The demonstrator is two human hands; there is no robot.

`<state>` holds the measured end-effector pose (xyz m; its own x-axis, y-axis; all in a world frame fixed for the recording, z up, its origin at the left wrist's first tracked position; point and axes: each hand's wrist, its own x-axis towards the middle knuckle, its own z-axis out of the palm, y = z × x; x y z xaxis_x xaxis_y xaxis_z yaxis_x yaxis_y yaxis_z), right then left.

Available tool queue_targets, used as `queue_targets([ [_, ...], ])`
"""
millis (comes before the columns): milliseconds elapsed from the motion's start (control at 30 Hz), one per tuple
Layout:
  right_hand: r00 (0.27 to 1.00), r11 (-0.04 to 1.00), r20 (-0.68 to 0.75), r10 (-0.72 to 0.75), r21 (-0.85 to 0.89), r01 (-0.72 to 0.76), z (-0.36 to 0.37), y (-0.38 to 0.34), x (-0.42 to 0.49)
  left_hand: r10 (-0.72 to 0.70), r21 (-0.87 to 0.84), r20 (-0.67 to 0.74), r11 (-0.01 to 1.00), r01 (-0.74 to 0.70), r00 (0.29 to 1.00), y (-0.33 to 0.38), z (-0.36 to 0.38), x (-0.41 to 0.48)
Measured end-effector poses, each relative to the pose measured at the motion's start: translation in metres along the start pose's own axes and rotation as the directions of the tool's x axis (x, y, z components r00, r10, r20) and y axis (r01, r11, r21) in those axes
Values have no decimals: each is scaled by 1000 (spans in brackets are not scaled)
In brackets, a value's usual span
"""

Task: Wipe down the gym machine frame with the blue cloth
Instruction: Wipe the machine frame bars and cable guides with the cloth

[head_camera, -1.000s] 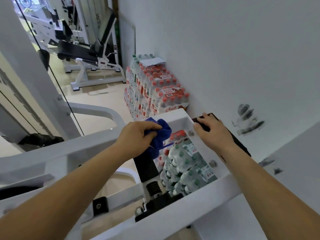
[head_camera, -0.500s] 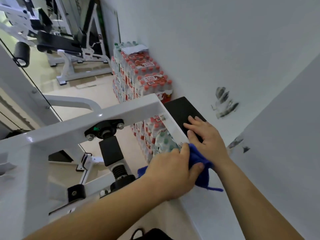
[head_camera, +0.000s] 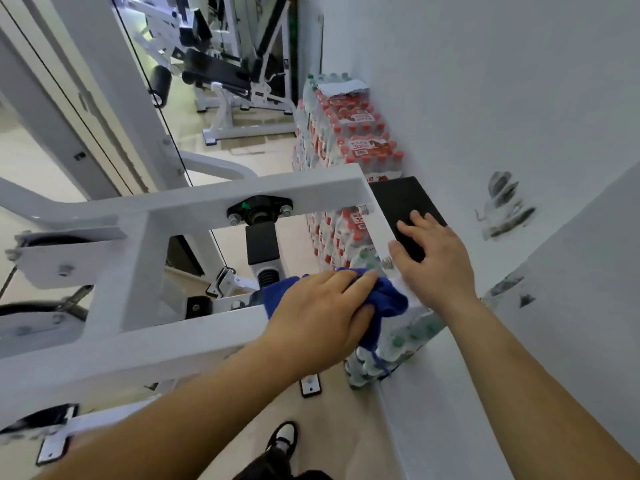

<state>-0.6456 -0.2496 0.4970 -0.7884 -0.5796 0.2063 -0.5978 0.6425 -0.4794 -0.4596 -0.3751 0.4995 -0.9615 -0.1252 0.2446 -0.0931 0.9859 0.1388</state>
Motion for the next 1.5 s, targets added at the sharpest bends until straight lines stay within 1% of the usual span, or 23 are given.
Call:
queue_targets([
  [100, 999, 1000, 49, 11, -2, -11, -6, -2, 0, -39, -21, -30, 999, 39, 999, 16, 7, 14],
  [233, 989, 994, 133, 66, -98, -53, -10, -8, -2, -105, -64, -107, 993, 99, 989, -6, 0, -32],
  [300, 985, 982, 122, 123, -157, -103, -10, -16, -7, -141, -65, -111, 989, 134, 984, -27, -8, -65],
  [333, 987, 978, 80, 142, -164, -128, -10, -23, -12, -164, -58, -110, 986, 159, 980, -39, -12, -83],
  [400, 992, 990, -48, 121, -68, -124, -5, -48, -30, -230, -39, -109, 973, 227, 967, -65, -20, -114],
  [433, 993, 997, -85, 76, 21, -75, 1, -66, -40, -275, -26, -111, 961, 274, 955, -76, -24, -124],
  [500, 997, 984, -66, -35, 174, 46, 18, -103, -58, -397, -10, -131, 917, 399, 908, -87, -28, -128],
  [567, 989, 957, -47, -141, 249, 148, 40, -135, -64, -475, 11, -151, 876, 482, 867, -83, -26, -111],
  [600, 982, 947, -61, -179, 259, 189, 50, -149, -63, -473, 16, -158, 876, 481, 867, -78, -25, -104],
  [667, 975, 940, -77, -207, 260, 220, 68, -171, -58, -380, -17, -172, 924, 383, 909, -72, -21, -101],
  [733, 974, 945, -52, -218, 237, 225, 83, -188, -57, -267, -66, -164, 964, 259, 950, -83, -27, -123],
  [767, 973, 951, -49, -225, 206, 230, 90, -193, -59, -235, -67, -167, 972, 226, 958, -96, -32, -141],
  [800, 971, 958, -56, -233, 158, 239, 96, -196, -61, -236, -57, -177, 972, 229, 956, -111, -36, -160],
  [900, 968, 969, -68, -240, 32, 243, 105, -202, -67, -366, -45, -186, 930, 365, 912, -170, -48, -215],
  [967, 973, 975, -73, -219, 8, 220, 106, -202, -68, -511, -43, -175, 858, 513, 841, -199, -55, -231],
  [1033, 972, 974, -56, -227, -19, 226, 107, -202, -68, -629, -45, -174, 774, 632, 758, -198, -54, -222],
  [1067, 970, 971, -45, -239, -27, 238, 107, -202, -67, -642, -40, -167, 762, 646, 748, -189, -51, -213],
  [1100, 968, 968, -32, -249, -38, 248, 107, -203, -67, -622, -41, -151, 780, 624, 768, -177, -48, -205],
  [1200, 971, 968, 42, -234, -80, 236, 106, -204, -68, -441, -52, -87, 897, 438, 893, -157, -42, -192],
  [1233, 974, 971, 61, -219, -86, 224, 105, -204, -67, -398, -64, -58, 917, 395, 915, -160, -47, -193],
  [1300, 976, 974, 82, -202, -89, 209, 105, -204, -67, -383, -108, 14, 918, 383, 923, -177, -55, -204],
  [1400, 979, 977, 74, -190, -88, 196, 104, -205, -67, -476, -157, 36, 866, 475, 879, -197, -64, -221],
  [1500, 982, 978, 84, -169, -113, 178, 101, -210, -51, -479, -27, 77, 876, 482, 874, -190, -66, -218],
])
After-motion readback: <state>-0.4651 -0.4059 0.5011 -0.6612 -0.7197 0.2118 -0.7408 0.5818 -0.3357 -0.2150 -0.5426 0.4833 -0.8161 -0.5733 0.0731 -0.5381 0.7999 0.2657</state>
